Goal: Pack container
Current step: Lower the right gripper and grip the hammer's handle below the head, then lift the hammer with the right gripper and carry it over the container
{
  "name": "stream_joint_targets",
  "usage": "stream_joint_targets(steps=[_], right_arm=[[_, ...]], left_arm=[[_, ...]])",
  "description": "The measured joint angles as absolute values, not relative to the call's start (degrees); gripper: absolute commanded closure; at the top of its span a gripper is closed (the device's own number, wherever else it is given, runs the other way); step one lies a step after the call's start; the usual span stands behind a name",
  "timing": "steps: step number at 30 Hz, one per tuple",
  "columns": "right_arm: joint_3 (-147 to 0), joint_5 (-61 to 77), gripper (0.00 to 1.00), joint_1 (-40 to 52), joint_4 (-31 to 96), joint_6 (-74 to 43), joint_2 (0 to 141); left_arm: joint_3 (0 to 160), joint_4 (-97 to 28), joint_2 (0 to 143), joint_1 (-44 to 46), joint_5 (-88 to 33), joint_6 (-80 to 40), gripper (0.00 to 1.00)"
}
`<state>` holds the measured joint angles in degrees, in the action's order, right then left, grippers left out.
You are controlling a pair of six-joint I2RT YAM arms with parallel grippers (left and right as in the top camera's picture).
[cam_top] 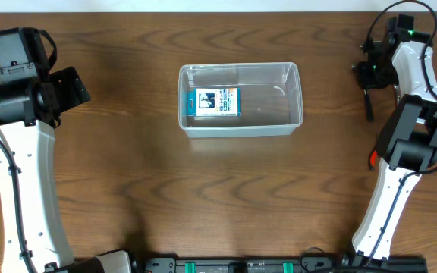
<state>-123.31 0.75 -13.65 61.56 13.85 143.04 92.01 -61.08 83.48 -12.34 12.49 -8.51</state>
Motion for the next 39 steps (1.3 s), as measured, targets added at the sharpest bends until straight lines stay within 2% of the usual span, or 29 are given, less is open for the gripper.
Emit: stream_joint_targets(steps=[22, 32, 39], right_arm=[[-123.4, 0.1, 0.96, -12.1, 64.1, 13.9, 138.6], [-123.4, 0.1, 0.94, -6.5, 66.0, 17.2, 124.2], [-123.5, 0.1, 0.94, 2.7, 68.1, 22.7, 117.6]], left_arm=[[92.0, -61.1, 83.5, -12.3, 12.5, -8.5, 0.02], [92.0, -61.1, 83.5, -12.3, 12.5, -8.5, 0.02], [92.0, -61.1, 83.5, -12.3, 12.5, -8.5, 0.02]])
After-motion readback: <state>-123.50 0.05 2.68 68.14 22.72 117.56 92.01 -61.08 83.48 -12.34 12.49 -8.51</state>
